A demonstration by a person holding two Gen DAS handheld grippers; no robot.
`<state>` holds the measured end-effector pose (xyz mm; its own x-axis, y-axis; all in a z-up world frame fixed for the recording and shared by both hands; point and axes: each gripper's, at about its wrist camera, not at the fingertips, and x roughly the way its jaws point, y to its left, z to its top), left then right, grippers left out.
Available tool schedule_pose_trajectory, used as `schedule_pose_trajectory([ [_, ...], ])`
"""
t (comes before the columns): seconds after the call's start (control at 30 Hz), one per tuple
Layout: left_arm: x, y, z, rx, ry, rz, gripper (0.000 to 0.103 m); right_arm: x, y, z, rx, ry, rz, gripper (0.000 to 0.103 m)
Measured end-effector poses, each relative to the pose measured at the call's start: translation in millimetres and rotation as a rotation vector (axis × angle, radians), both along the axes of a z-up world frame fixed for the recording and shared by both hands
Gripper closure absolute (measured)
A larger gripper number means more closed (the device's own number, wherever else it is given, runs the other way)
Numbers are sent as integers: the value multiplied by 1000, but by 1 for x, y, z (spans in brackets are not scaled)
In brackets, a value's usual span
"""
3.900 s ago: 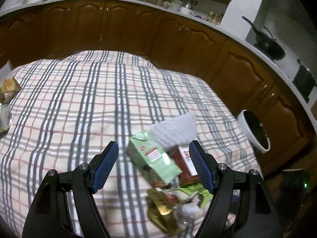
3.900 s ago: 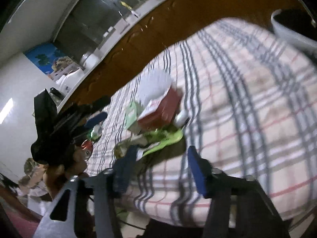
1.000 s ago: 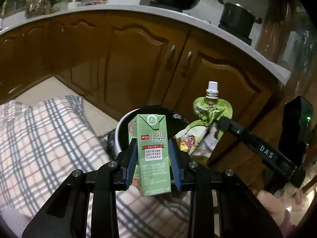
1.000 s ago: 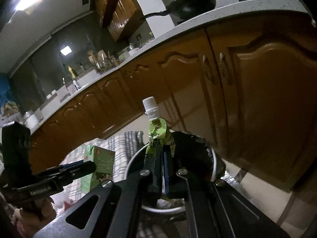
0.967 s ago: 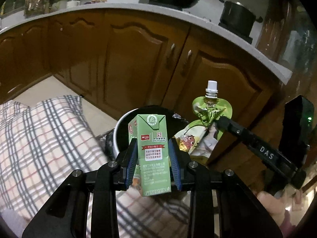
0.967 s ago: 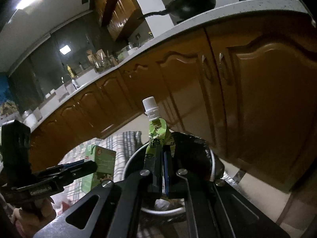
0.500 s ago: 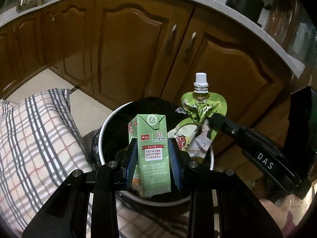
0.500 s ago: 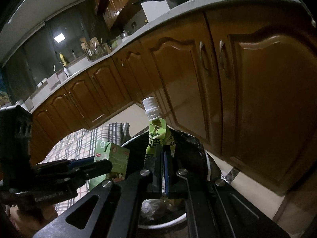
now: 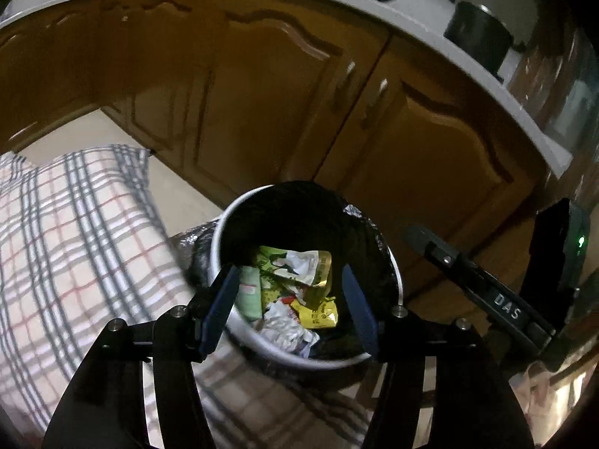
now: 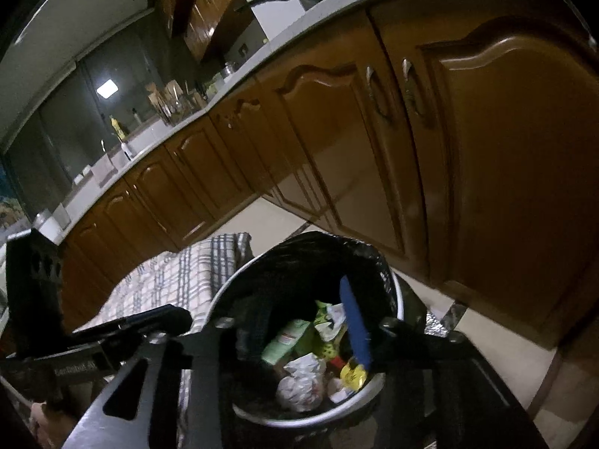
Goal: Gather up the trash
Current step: 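Move both open tools back over the table toward the white foam net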
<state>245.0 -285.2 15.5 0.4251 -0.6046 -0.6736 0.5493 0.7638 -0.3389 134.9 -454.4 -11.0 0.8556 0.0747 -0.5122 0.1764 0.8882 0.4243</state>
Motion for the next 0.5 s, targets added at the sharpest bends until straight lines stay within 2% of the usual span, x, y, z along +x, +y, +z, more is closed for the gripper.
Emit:
schedule_pose_trajectory([
  [0.13,-10,29,2,-29,7,47,45,-16,10,2,27,-40,2,33],
  [0.23,-19,49,2,-42,4,79,45,-25,20,1,58,-62,8,29],
  [0.5,-46,121,-4,-73,8,172,45,-51,55,-8,132,-95,37,27],
])
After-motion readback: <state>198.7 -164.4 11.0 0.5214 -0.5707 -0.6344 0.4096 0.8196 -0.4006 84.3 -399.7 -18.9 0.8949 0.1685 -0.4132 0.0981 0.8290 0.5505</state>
